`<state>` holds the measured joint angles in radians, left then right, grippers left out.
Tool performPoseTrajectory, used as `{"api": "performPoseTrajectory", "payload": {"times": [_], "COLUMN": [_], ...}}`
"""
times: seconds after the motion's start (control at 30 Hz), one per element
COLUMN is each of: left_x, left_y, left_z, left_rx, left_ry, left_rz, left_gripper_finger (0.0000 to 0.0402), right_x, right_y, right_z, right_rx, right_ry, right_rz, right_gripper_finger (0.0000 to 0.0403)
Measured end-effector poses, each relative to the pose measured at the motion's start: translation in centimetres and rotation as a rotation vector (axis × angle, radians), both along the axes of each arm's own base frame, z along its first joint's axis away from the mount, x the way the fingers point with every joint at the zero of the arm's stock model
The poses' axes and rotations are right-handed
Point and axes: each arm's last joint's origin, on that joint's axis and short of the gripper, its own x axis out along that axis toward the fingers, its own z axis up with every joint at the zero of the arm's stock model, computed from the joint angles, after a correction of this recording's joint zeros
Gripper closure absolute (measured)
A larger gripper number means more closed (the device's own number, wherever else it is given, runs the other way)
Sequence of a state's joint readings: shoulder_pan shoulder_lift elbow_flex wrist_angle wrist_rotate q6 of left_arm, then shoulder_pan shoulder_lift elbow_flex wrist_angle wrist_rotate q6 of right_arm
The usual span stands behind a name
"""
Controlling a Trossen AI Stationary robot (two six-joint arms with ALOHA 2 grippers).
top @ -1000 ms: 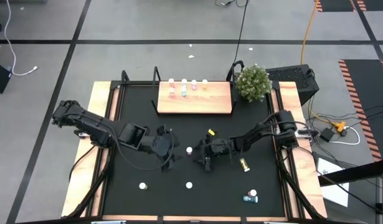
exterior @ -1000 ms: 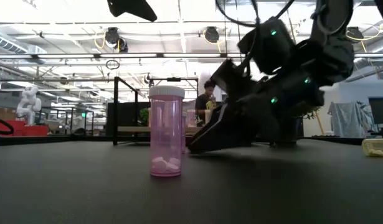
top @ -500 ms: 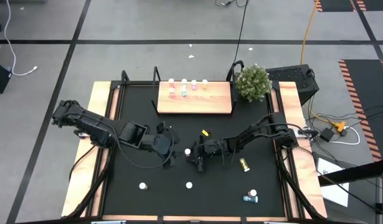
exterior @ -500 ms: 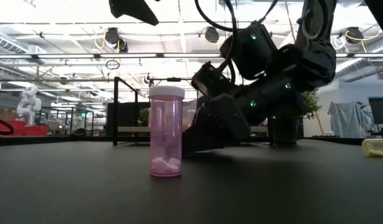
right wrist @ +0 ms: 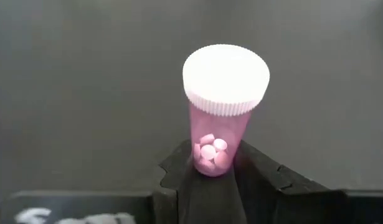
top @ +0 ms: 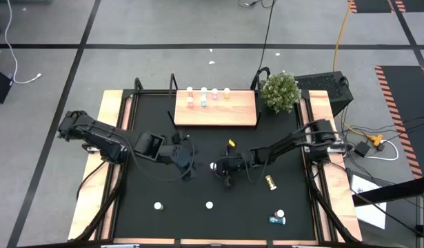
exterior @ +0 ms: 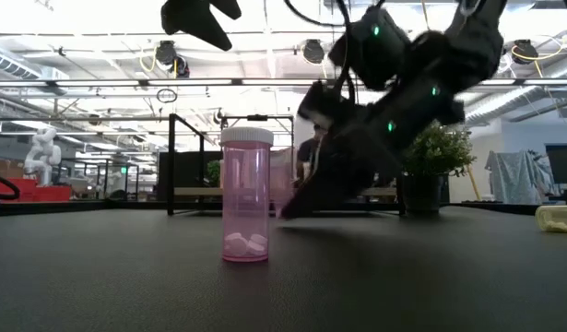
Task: Pick and place medicine bottles onto shelf by color
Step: Put the top pink pill bottle on the shelf aligned with the other pink pill bottle
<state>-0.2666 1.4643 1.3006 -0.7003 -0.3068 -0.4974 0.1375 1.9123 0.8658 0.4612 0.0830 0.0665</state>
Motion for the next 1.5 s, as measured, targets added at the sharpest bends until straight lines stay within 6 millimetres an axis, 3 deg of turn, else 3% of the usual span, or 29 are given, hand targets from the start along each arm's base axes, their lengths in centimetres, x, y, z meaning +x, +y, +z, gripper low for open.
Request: {"api": "performPoseTrajectory", "payload": {"times": [0.33,0.57,0.87,1.17,1.5], "left_x": [1.9,5.1,7.5,7.9,9.3], "left_y": [3.1,5.5,6.8,8.3,9.2], "left_z": [0.4,-1.0,-4.1,-4.1,-5.8], "left_rx": [-0.041,-0.080,0.079,0.091,0.042], "left_ry": [-0.118,-0.186,-0.123,-0.152,-0.166], "left_rz": [0.113,0.012,-0.114,-0.104,-0.139], "left_gripper_finger": [0.0121,0.0121,0.0121,0.0123,0.0182], "right_x": [-2.9,-4.5,-4.8,-4.8,-4.8], "right_y": [-2.0,-3.9,-4.5,-4.5,-5.1], "right_z": [7.3,9.9,10.2,10.2,10.2], "right_rx": [0.062,0.121,0.123,0.114,0.115], "right_ry": [0.026,0.016,0.028,0.028,0.024], "right_rz": [-0.101,-0.205,-0.222,-0.219,-0.240], "right_gripper_finger": [0.0306,0.0305,0.0305,0.0305,0.0305]}}
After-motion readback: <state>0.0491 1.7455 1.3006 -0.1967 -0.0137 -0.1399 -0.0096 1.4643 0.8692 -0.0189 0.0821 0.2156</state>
